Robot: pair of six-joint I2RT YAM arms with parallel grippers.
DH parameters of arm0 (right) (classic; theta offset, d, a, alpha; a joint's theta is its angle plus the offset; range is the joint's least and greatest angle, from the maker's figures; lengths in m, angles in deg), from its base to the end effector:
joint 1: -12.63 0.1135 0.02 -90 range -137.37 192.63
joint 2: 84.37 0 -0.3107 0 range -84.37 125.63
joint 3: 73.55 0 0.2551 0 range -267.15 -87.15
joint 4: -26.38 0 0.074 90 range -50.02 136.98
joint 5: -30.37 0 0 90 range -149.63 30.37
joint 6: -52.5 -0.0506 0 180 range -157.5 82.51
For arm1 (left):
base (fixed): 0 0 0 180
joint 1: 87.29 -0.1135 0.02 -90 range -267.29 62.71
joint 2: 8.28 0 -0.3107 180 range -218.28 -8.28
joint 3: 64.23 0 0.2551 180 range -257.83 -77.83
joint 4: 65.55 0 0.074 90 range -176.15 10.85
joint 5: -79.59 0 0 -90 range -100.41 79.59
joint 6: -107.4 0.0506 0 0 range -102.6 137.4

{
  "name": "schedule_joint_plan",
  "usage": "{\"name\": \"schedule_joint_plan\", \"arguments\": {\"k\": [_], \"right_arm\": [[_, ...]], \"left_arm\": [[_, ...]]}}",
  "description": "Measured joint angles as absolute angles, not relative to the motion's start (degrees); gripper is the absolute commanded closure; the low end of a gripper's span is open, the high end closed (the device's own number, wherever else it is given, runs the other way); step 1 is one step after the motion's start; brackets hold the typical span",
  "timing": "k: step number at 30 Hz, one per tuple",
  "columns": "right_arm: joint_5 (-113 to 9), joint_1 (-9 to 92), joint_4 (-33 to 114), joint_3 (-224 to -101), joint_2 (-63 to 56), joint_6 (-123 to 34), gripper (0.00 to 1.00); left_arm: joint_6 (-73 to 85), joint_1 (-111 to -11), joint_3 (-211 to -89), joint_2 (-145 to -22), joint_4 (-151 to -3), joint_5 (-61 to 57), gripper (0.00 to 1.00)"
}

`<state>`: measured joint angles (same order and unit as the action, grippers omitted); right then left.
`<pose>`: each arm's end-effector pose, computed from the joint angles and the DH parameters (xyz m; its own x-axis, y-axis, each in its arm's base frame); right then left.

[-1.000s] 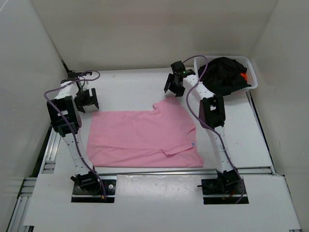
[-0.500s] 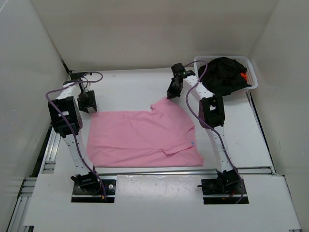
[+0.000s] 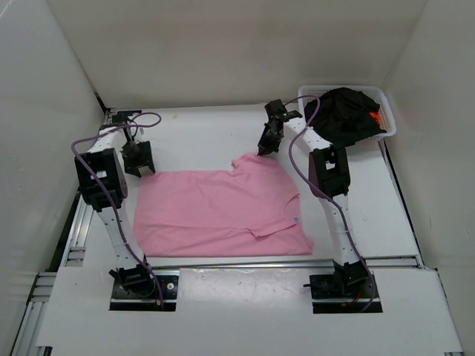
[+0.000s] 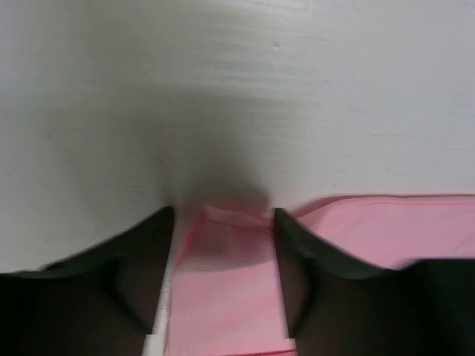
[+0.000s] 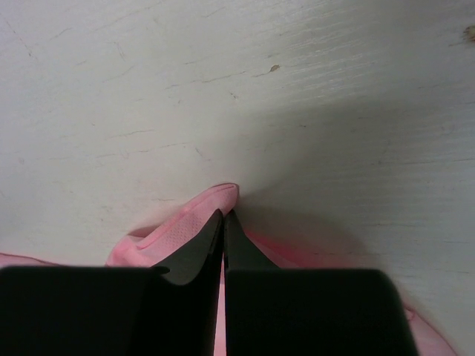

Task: Fold and stack the t-shirts
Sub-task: Grap the side of the flattened tshirt furthest away from the robot with both arms, then fold the other side of the tshirt into a rectangle

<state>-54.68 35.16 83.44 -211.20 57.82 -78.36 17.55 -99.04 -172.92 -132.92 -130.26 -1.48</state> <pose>0.5331 0.2259 0.1743 -0.8890 0.3368 -0.3101 0.2142 0.9046 0.3686 0.4539 0.0864 0.1767 -0.9665 -0.1984 -0.1627 -0.1740 0.9728 -0.1527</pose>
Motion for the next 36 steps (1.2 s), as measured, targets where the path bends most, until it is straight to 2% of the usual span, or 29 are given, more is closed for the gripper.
{"name": "schedule_joint_plan", "arguments": {"k": [3,6,9,10,11,13,14,15,21,26,36], "right_arm": [[-54.2,35.2,83.4,-211.1,57.7,-77.6,1.00],[-53.7,35.2,83.2,-211.0,57.7,-77.1,1.00],[-53.2,35.3,82.9,-210.6,57.5,-76.3,1.00],[-53.1,35.3,82.7,-210.3,57.4,-76.1,1.00],[-53.0,35.3,82.6,-210.0,57.3,-76.0,1.00],[-53.0,35.3,82.2,-209.5,56.9,-75.9,1.00],[-53.0,35.3,82.2,-209.4,56.9,-75.8,1.00],[-53.0,35.4,82.1,-209.2,56.8,-75.8,1.00],[-52.4,35.5,81.8,-208.8,56.5,-75.1,1.00],[-51.3,36.0,81.7,-200.7,50.0,-72.3,1.00],[-50.4,40.3,76.0,-166.8,17.1,-67.7,1.00]], "left_arm": [[17.1,-98.3,-173.0,-132.3,-131.7,-1.3,0.15],[17.2,-97.9,-172.8,-132.0,-132.4,-1.3,0.15],[17.2,-97.6,-171.7,-131.5,-132.7,-1.7,0.27],[17.2,-97.5,-171.3,-131.4,-132.8,-2.5,0.32],[17.2,-97.3,-171.0,-131.4,-133.0,-3.2,0.46],[17.2,-97.0,-170.5,-131.3,-133.1,-4.3,0.62],[17.2,-96.9,-170.2,-131.3,-133.2,-4.6,0.73],[17.2,-96.9,-170.0,-131.2,-133.3,-4.7,0.90],[17.3,-96.8,-169.4,-130.7,-133.3,-4.4,0.90],[17.2,-96.5,-163.6,-126.4,-130.7,-6.6,0.90],[17.4,-95.2,-145.3,-106.2,-127.1,-14.1,0.90]]}}
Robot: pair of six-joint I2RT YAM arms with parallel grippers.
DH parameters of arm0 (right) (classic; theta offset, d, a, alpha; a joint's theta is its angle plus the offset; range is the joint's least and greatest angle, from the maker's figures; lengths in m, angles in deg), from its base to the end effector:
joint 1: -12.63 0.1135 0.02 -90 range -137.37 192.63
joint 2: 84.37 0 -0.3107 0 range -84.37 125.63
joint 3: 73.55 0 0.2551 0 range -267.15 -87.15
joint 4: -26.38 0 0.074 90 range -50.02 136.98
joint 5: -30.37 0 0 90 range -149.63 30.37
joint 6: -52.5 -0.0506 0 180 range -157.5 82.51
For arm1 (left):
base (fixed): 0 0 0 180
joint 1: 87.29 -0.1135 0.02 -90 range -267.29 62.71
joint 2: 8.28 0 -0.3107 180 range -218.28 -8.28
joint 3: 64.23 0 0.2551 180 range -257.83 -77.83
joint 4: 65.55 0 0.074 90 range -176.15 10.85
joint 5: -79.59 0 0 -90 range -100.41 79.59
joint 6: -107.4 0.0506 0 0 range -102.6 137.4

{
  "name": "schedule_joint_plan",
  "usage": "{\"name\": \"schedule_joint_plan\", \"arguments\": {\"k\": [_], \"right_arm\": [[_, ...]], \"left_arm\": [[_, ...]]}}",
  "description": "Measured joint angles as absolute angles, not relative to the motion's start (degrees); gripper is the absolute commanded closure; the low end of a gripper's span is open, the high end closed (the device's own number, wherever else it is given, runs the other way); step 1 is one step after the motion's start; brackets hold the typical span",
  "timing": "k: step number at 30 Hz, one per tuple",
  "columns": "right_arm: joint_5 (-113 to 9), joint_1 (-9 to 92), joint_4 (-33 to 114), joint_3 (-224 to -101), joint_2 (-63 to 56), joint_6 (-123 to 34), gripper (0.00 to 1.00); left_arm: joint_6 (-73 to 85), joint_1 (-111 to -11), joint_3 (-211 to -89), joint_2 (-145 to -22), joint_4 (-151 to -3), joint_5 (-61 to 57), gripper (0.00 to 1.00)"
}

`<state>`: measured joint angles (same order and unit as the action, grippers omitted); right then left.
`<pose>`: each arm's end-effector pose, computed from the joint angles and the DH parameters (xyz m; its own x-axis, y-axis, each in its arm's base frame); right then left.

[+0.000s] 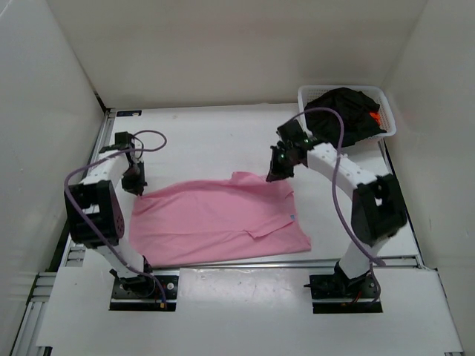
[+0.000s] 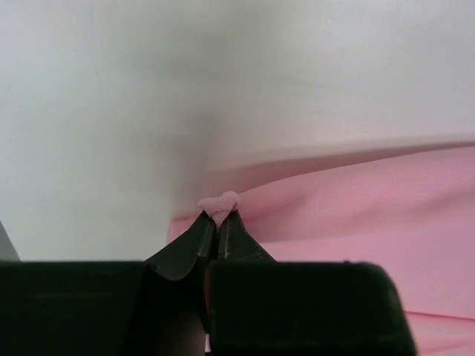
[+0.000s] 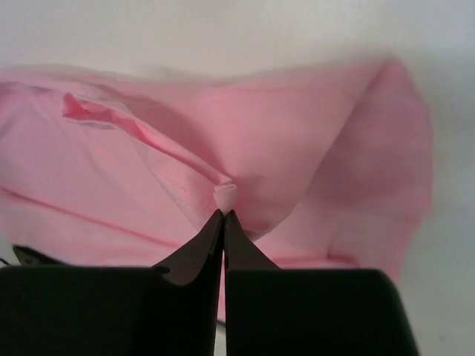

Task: Fold and stack the t-shirts
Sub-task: Fold the other side of the tshirt into a rectangle

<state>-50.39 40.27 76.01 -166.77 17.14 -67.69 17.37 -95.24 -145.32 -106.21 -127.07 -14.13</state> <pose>0.3508 0.1929 0.2762 -0.9171 0.0800 -0.3906 -0.0836 0.9193 0.3847 0.3285 0.0492 0.2254 -0.9699 -0.1360 -0.2018 -0.1515 0.9864 0.0634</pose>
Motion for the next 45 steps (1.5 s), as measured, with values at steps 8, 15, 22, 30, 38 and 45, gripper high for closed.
{"name": "schedule_joint_plan", "arguments": {"k": [8,15,22,30,38,45], "right_arm": [[-51.4,40.4,74.1,-147.1,4.2,-68.3,1.00],[-52.0,40.6,72.4,-143.3,0.9,-68.6,1.00],[-51.9,41.2,71.5,-139.9,0.0,-68.6,1.00],[-52.0,41.3,71.3,-138.7,-0.1,-68.6,1.00],[-52.0,41.6,71.1,-137.9,-1.3,-68.6,1.00],[-52.0,42.3,71.0,-137.9,-1.3,-68.6,1.00]], "left_arm": [[17.4,-92.8,-136.7,-99.3,-126.6,-17.2,0.89],[17.4,-89.9,-131.8,-94.3,-126.1,-19.5,0.84],[17.4,-87.7,-125.7,-90.6,-125.4,-20.6,0.81],[17.4,-86.7,-123.9,-90.5,-125.1,-21.5,0.58],[17.4,-86.7,-123.9,-85.5,-125.9,-22.1,0.39],[17.4,-86.5,-124.1,-82.8,-128.7,-23.6,0.36]]}}
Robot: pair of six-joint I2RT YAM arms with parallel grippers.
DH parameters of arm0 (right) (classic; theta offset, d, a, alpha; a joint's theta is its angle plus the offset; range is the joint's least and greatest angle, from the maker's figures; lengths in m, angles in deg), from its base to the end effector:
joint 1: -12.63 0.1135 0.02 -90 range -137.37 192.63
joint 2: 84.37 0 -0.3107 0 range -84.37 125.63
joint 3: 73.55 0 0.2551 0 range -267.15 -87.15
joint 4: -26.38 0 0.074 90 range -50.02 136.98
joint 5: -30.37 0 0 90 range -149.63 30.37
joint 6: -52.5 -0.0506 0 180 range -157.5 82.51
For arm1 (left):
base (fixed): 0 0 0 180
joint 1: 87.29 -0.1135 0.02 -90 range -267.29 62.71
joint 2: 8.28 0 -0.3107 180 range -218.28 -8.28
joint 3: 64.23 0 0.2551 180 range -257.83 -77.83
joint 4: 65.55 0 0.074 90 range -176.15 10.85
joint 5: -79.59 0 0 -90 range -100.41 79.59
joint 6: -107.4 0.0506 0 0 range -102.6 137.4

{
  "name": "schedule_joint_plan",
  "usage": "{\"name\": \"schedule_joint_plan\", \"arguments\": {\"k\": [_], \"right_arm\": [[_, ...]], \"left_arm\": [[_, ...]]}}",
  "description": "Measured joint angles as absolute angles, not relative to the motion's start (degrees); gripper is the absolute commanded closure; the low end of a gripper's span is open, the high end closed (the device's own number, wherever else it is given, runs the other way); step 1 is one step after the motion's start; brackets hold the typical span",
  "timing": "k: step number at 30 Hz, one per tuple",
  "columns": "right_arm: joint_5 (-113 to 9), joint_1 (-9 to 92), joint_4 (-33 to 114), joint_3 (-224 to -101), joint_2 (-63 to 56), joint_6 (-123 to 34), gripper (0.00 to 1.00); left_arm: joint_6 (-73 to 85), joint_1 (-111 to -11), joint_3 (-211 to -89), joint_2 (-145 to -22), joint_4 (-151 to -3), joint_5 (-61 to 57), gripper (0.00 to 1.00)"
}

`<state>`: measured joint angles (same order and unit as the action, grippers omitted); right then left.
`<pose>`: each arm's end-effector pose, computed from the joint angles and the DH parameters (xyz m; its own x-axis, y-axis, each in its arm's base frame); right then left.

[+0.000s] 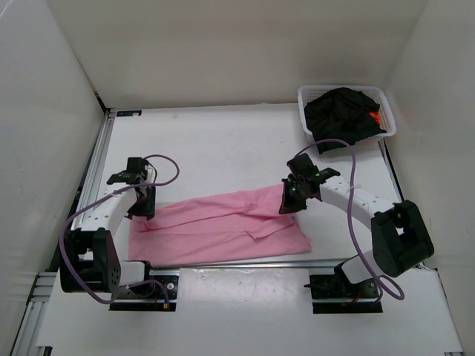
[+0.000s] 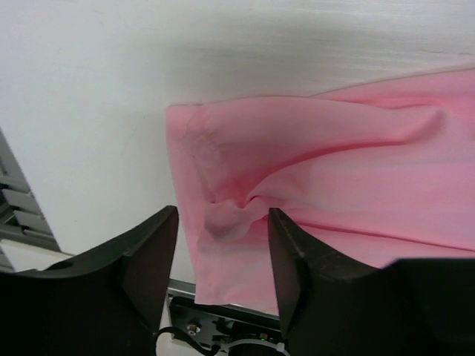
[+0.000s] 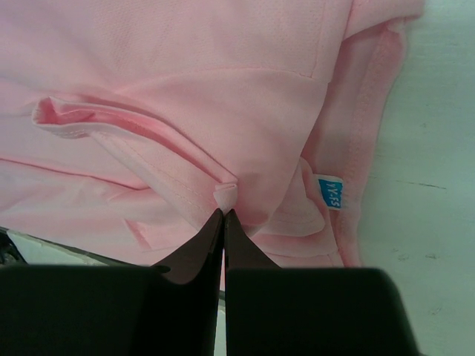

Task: Fold and stack the t-shirts
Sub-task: Fold the other side of the tshirt into a rectangle

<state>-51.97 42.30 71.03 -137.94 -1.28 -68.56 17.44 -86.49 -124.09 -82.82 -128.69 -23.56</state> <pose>0.2399 0.1444 0.2292 -0.9452 0.0500 -0.3228 -0.0641 0.9406 0.3335 0.2101 0.0086 0.2278 -0.9774 0.0143 -0.2108 -0.0337 0.9743 0.2225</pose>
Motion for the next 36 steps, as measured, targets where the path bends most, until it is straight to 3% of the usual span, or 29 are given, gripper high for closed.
{"name": "schedule_joint_plan", "arguments": {"k": [10,12,13,14,16,26,33,36], "right_arm": [[-51.5,44.2,70.9,-139.6,-0.5,-68.4,1.00],[-51.5,44.3,70.9,-139.8,-0.3,-68.3,1.00],[-51.5,44.3,70.8,-139.9,-0.2,-68.3,1.00],[-51.5,44.3,70.8,-139.9,0.0,-68.1,1.00],[-51.5,44.3,70.8,-139.9,0.1,-68.1,1.00],[-51.5,44.0,71.7,-143.7,2.7,-66.3,1.00],[-51.1,38.3,73.3,-170.9,16.0,-62.3,1.00],[-51.1,36.4,72.7,-175.3,16.8,-61.2,1.00]], "left_arm": [[17.4,-86.8,-130.3,-94.5,-134.4,-25.4,0.38],[17.3,-86.8,-130.6,-95.6,-135.5,-24.9,0.49],[17.4,-86.8,-130.8,-96.1,-136.2,-24.7,0.68],[17.7,-87.0,-131.0,-96.5,-136.6,-24.5,0.79],[17.5,-87.2,-131.2,-97.3,-137.2,-24.3,0.87],[17.4,-87.5,-134.0,-98.3,-139.0,-24.5,0.89],[17.4,-87.4,-148.7,-108.5,-137.4,-28.0,0.89],[17.4,-87.4,-153.9,-111.8,-135.5,-29.6,0.89]]}}
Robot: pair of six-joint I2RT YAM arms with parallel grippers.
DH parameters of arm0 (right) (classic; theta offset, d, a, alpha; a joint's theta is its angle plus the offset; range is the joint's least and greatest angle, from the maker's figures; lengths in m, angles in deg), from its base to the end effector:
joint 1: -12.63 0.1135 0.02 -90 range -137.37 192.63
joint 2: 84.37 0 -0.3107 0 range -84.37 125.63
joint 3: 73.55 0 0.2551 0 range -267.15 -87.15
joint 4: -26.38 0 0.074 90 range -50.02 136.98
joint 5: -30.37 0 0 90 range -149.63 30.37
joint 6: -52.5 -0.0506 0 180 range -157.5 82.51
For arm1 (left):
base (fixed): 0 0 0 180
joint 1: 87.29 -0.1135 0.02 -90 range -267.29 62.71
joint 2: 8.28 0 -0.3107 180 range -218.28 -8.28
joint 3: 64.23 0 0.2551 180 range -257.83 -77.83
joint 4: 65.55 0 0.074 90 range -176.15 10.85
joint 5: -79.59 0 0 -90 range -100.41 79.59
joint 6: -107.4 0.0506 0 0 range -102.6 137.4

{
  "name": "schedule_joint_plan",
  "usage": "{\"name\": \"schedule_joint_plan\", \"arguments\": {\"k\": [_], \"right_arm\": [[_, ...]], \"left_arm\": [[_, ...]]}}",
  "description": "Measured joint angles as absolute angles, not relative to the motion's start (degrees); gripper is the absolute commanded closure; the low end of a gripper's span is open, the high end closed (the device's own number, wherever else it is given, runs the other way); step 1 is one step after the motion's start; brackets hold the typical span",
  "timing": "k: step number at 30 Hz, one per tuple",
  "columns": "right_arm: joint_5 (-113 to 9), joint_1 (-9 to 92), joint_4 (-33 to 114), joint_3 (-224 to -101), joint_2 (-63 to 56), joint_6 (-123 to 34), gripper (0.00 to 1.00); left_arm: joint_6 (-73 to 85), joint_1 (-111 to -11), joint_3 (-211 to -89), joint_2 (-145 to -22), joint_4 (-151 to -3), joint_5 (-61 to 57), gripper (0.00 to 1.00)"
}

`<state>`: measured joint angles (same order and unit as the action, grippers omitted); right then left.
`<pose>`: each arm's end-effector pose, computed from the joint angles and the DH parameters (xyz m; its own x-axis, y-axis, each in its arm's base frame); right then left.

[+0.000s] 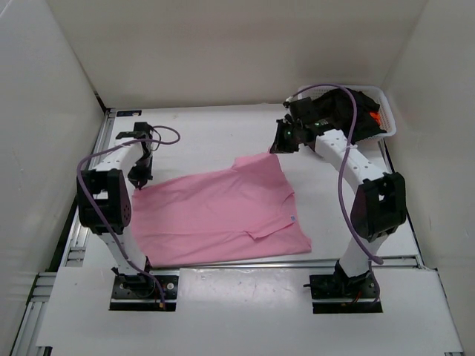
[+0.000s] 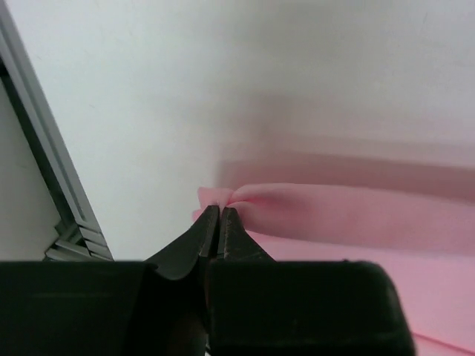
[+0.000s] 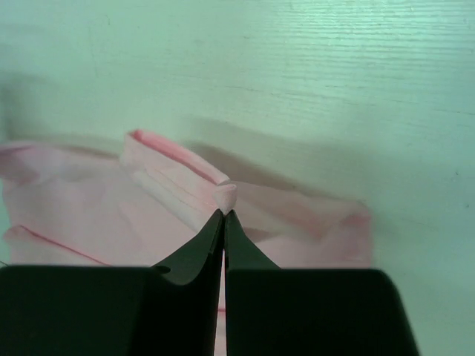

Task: Fold and stack the t-shirts
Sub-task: Fold the other side of the tshirt into a rectangle

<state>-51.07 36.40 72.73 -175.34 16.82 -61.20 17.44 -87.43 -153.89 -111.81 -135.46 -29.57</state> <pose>0.3831 0.1770 0.3321 -0.7987 0.0826 -0.5961 -0.1885 0.9064 0.3781 0.3535 0.0175 0.2333 -0.9941 -0.0018 -0.1081 -0.0372 0.9445 0.3264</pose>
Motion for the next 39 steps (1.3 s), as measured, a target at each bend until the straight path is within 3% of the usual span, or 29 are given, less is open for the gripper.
{"name": "schedule_joint_plan", "arguments": {"k": [10,24,35,39], "right_arm": [[-50.4,36.9,74.9,-162.6,10.5,-61.0,1.00],[-51.1,41.8,74.6,-145.8,-2.3,-65.5,1.00],[-51.6,45.2,74.5,-140.1,-4.8,-68.8,1.00],[-51.7,46.1,74.5,-138.8,-6.2,-69.1,1.00]], "left_arm": [[17.4,-86.6,-153.9,-111.1,-129.6,-33.5,0.89],[17.4,-85.7,-133.3,-100.4,-128.8,-33.9,0.89],[17.4,-85.4,-130.6,-99.3,-128.8,-34.4,0.89],[17.5,-85.3,-130.2,-99.3,-128.8,-34.7,0.83]]}}
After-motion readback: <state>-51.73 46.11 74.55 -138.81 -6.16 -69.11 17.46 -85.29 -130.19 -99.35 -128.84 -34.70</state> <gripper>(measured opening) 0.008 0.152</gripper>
